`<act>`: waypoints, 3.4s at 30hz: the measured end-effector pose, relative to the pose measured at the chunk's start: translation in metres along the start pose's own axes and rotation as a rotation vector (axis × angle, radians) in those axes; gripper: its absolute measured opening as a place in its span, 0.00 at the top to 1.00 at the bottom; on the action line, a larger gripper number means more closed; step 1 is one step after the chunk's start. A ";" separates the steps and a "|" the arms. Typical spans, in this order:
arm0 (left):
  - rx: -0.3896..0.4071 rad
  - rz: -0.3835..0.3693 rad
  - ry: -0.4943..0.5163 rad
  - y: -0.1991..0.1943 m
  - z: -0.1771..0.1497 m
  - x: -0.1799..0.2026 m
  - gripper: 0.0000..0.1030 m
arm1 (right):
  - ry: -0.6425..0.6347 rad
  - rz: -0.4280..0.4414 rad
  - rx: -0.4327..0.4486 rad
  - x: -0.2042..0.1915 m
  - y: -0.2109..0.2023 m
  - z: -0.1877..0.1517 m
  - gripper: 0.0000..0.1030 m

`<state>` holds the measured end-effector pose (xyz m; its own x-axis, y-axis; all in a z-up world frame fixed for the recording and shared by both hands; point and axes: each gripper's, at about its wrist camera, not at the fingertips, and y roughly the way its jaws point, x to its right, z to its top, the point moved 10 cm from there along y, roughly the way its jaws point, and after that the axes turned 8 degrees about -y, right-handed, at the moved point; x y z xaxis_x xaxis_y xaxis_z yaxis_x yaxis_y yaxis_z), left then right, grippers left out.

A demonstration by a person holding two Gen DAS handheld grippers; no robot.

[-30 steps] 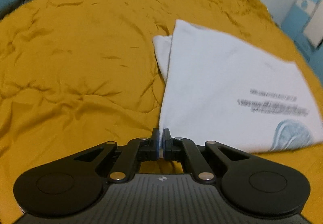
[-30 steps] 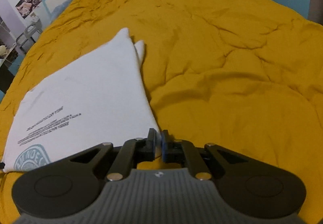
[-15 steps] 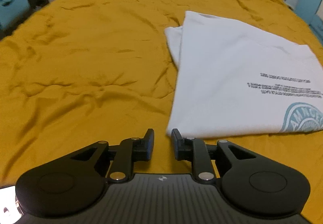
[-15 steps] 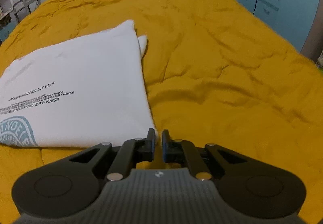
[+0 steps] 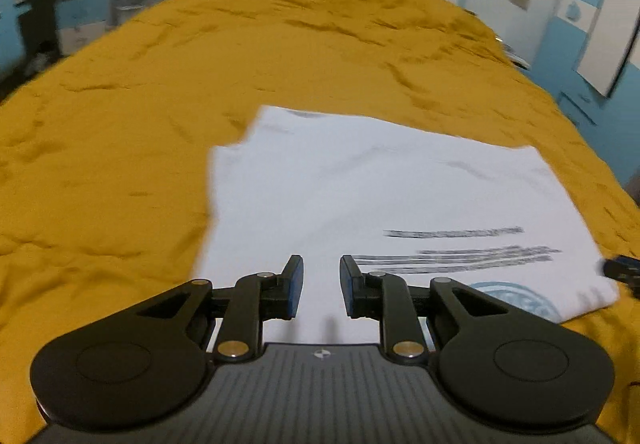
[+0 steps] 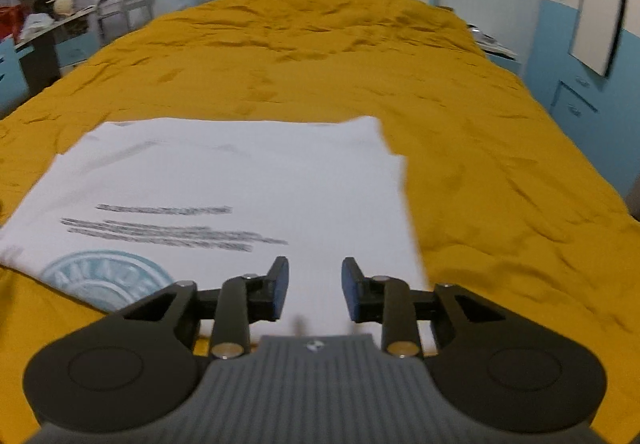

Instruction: Fold small clothes

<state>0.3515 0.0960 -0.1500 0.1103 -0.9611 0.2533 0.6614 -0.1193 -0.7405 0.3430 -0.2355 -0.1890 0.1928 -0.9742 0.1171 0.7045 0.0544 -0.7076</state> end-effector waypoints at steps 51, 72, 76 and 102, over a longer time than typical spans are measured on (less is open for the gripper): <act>-0.023 -0.064 0.003 0.134 0.066 0.054 0.70 | 0.604 0.166 -0.028 0.132 0.145 0.030 0.54; 0.037 0.011 0.016 0.103 0.088 0.021 0.70 | 0.546 0.265 0.105 0.094 0.121 0.104 0.97; 0.062 0.050 0.008 0.072 0.100 -0.009 0.70 | 0.548 0.314 0.125 0.054 0.098 0.142 0.97; 0.006 0.058 -0.217 0.043 0.080 -0.161 0.70 | 0.240 0.399 -0.025 -0.310 0.147 0.228 0.97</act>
<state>0.4220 0.2655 -0.1726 0.3048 -0.8900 0.3392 0.6536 -0.0636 -0.7541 0.5425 0.1243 -0.1709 0.2798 -0.9015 -0.3302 0.5898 0.4327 -0.6819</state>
